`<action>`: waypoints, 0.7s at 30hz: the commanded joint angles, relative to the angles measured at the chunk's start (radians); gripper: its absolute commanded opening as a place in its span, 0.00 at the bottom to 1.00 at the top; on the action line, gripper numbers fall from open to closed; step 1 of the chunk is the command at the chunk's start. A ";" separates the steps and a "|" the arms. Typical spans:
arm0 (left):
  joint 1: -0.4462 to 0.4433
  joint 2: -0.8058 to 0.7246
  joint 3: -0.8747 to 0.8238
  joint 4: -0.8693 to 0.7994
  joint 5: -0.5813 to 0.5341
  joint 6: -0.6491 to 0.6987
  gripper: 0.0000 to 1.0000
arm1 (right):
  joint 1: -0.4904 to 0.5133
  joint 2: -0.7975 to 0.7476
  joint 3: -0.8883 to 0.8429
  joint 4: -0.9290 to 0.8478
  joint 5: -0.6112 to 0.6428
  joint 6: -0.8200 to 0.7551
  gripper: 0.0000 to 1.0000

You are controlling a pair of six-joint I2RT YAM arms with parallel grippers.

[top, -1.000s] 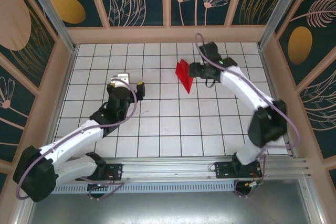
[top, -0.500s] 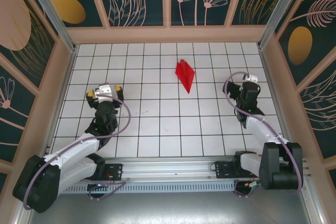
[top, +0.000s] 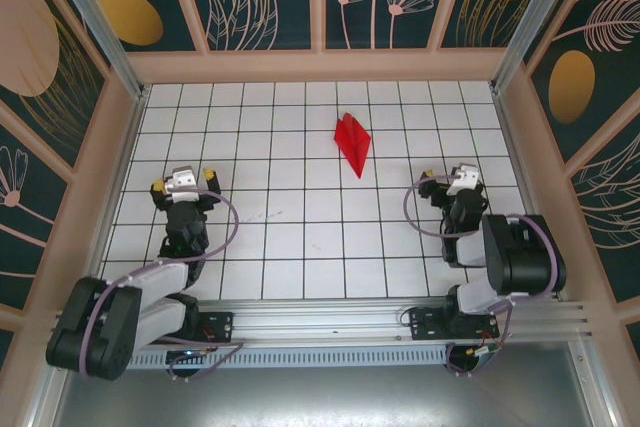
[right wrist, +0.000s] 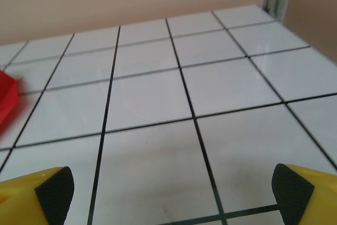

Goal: Fold a paper plane with a square sheet of paper (fold left side to right side)
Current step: Reset both arms

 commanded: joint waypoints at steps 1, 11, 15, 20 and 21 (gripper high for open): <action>0.018 0.089 -0.012 0.208 0.095 0.039 0.99 | -0.042 0.009 0.065 0.041 -0.092 -0.001 0.99; 0.135 0.309 0.002 0.407 0.268 -0.032 0.99 | -0.045 0.009 0.065 0.043 -0.091 0.003 0.99; 0.149 0.341 0.068 0.310 0.265 -0.051 0.99 | -0.037 0.010 0.066 0.041 -0.078 -0.001 0.99; 0.188 0.351 0.100 0.259 0.244 -0.107 0.99 | -0.028 0.009 0.068 0.040 -0.063 -0.009 0.99; 0.188 0.355 0.098 0.270 0.241 -0.107 0.99 | -0.027 0.010 0.067 0.040 -0.063 -0.009 0.99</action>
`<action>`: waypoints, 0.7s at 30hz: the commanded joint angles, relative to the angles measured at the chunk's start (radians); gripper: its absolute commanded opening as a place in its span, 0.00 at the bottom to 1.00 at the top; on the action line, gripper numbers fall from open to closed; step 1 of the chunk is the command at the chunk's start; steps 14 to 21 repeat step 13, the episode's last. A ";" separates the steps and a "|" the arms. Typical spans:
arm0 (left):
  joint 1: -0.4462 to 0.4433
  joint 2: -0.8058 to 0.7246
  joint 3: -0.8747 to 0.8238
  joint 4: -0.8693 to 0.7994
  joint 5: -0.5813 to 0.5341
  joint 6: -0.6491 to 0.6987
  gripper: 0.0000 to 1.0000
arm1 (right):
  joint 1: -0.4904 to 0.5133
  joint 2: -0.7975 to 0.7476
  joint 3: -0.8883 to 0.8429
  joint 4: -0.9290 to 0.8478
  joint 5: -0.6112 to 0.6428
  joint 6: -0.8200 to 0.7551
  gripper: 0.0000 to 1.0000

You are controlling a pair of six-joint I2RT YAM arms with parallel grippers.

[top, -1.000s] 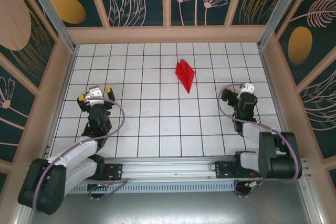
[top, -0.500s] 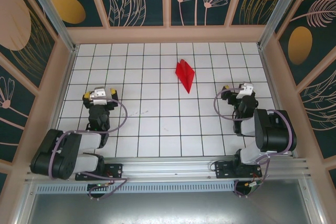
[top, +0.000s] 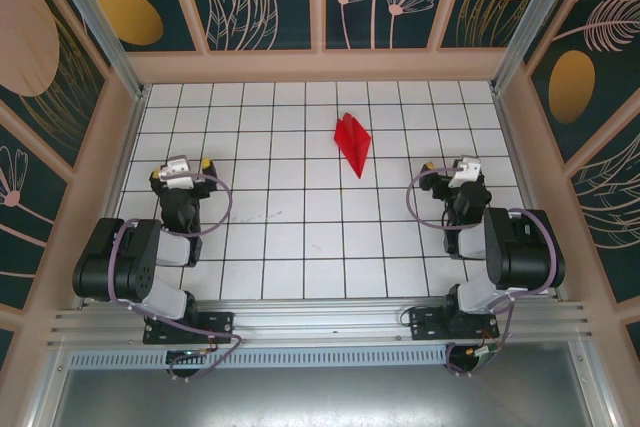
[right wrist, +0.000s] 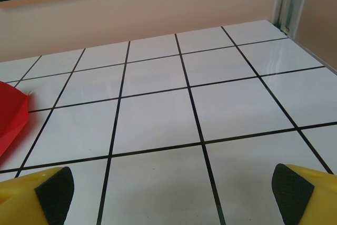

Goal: Fold a paper plane with a square sheet of paper (fold left side to right side)
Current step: Reset both arms

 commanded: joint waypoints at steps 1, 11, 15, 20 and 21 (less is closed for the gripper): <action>0.008 -0.002 0.009 -0.020 0.010 -0.041 0.99 | 0.007 0.000 0.013 0.036 0.000 -0.009 0.99; 0.008 0.001 0.008 -0.014 0.009 -0.040 0.99 | 0.006 0.000 0.014 0.034 0.000 -0.008 0.99; 0.008 0.000 0.007 -0.015 0.009 -0.041 0.99 | 0.007 0.000 0.013 0.034 -0.001 -0.008 0.99; 0.008 0.000 0.007 -0.015 0.009 -0.041 0.99 | 0.007 0.000 0.013 0.034 -0.001 -0.008 0.99; 0.008 0.000 0.007 -0.015 0.009 -0.041 0.99 | 0.007 0.000 0.013 0.034 -0.001 -0.008 0.99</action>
